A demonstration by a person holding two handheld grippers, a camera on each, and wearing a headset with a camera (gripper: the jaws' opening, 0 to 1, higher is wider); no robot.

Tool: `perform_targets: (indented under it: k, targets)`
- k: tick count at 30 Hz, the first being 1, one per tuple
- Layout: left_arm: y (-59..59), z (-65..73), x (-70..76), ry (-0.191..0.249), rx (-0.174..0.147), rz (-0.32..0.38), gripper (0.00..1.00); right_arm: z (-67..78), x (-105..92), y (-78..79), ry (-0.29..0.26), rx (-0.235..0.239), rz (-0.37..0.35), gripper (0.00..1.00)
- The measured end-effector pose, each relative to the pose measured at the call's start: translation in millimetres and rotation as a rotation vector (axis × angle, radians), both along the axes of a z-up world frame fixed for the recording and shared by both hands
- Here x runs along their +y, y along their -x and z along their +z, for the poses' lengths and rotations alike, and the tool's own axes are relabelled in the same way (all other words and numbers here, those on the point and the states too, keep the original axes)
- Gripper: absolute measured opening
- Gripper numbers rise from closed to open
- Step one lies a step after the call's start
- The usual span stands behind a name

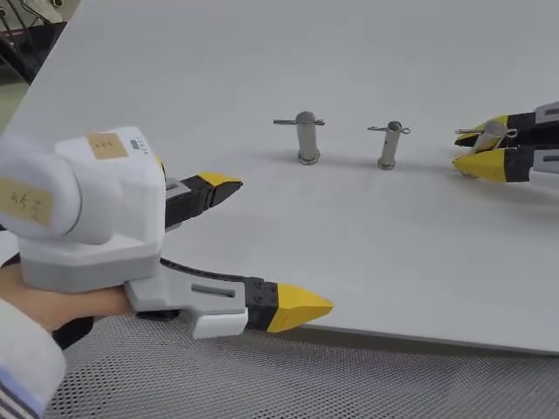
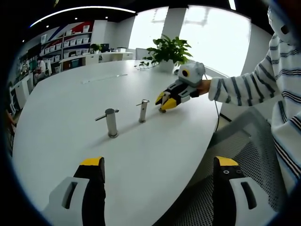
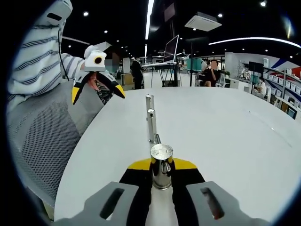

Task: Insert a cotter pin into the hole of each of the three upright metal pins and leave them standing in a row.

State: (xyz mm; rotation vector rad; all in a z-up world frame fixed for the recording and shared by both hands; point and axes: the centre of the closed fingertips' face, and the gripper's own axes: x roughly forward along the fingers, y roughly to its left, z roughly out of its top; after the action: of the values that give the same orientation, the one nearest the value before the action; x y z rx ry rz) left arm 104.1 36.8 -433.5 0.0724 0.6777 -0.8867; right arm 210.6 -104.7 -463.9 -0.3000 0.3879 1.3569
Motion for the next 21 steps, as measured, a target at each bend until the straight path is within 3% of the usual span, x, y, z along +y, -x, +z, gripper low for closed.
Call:
perform_targets:
  k: [3,12,14,15,16,17,21]
  targets:
    - [-0.5,2.9,-3.8,0.022,0.005,0.0,0.94,0.7,-1.9,-3.8,-0.024,0.018,-0.02,0.12]
    - [-1.3,4.3,-6.8,0.022,-0.003,-0.013,0.95,11.2,-3.2,-5.5,-0.039,0.024,-0.089,0.36]
    - [-3.3,6.6,-5.6,0.028,-0.011,-0.004,0.95,16.7,-3.6,-6.1,-0.054,0.038,-0.121,0.43]
    - [-4.5,7.6,-4.9,0.031,-0.016,0.001,0.95,21.3,-3.7,-8.6,-0.086,0.103,-0.191,0.49]
    - [-5.8,8.4,-3.9,0.032,-0.021,0.007,0.95,26.0,-3.4,-9.9,-0.107,0.106,-0.208,0.56]
    - [-7.8,9.4,-2.3,0.033,-0.026,0.019,0.95,33.2,-3.8,-8.2,-0.121,0.078,-0.195,0.62]
    - [-22.6,20.0,6.4,0.082,-0.066,0.103,0.95,50.7,-4.5,-5.5,-0.156,0.081,-0.246,0.62]
